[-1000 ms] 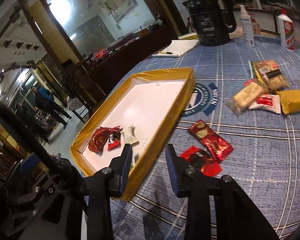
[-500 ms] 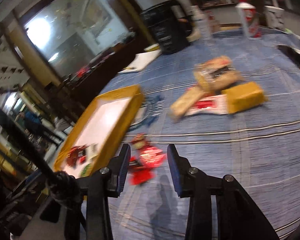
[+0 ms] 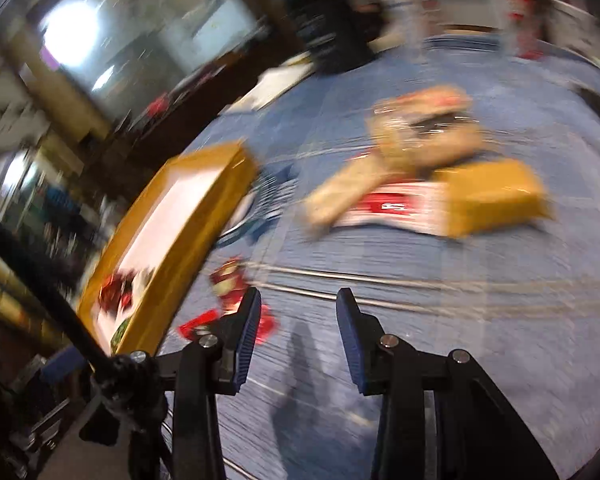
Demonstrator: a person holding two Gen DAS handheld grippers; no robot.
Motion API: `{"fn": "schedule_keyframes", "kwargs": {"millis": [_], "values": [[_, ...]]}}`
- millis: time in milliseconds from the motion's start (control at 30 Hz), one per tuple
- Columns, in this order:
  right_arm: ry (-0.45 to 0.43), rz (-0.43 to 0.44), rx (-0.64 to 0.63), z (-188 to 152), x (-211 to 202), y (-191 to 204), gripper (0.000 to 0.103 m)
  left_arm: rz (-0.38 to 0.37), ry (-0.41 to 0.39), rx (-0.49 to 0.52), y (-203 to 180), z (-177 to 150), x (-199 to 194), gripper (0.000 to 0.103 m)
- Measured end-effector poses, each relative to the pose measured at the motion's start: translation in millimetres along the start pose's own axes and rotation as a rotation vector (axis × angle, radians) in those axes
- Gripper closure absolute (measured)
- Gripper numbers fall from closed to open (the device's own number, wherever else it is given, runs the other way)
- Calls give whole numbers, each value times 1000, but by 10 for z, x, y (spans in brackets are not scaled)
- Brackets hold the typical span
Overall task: Organize snacks
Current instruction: 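Grasp a red gold-printed candy with the right tool while the left grasps a red candy, then carry both red candies over the tray and release them inside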
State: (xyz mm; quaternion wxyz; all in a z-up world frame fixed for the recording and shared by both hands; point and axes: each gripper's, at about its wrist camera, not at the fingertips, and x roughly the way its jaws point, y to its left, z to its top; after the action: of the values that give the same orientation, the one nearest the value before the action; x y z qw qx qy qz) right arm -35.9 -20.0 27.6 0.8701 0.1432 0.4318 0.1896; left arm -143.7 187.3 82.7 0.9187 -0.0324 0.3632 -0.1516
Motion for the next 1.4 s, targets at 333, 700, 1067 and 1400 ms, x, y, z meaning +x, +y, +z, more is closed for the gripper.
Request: {"fn": "schedule_keyframes", "kwargs": {"millis": [333,700,1067,1400], "values": [[122,-84,-241,64,600,649,67,-45,5,18,40,-43,35,26],[56,-180,-86,-126,115,39,80,-80,91,61,-265,9,465,27],[11,-124,15,-378,-237,-264,80,38,177,117,-362,91,1110,51],[-7,-111,15,-397,-240,-269,80,26,152,127,-358,11,1089,75]]}}
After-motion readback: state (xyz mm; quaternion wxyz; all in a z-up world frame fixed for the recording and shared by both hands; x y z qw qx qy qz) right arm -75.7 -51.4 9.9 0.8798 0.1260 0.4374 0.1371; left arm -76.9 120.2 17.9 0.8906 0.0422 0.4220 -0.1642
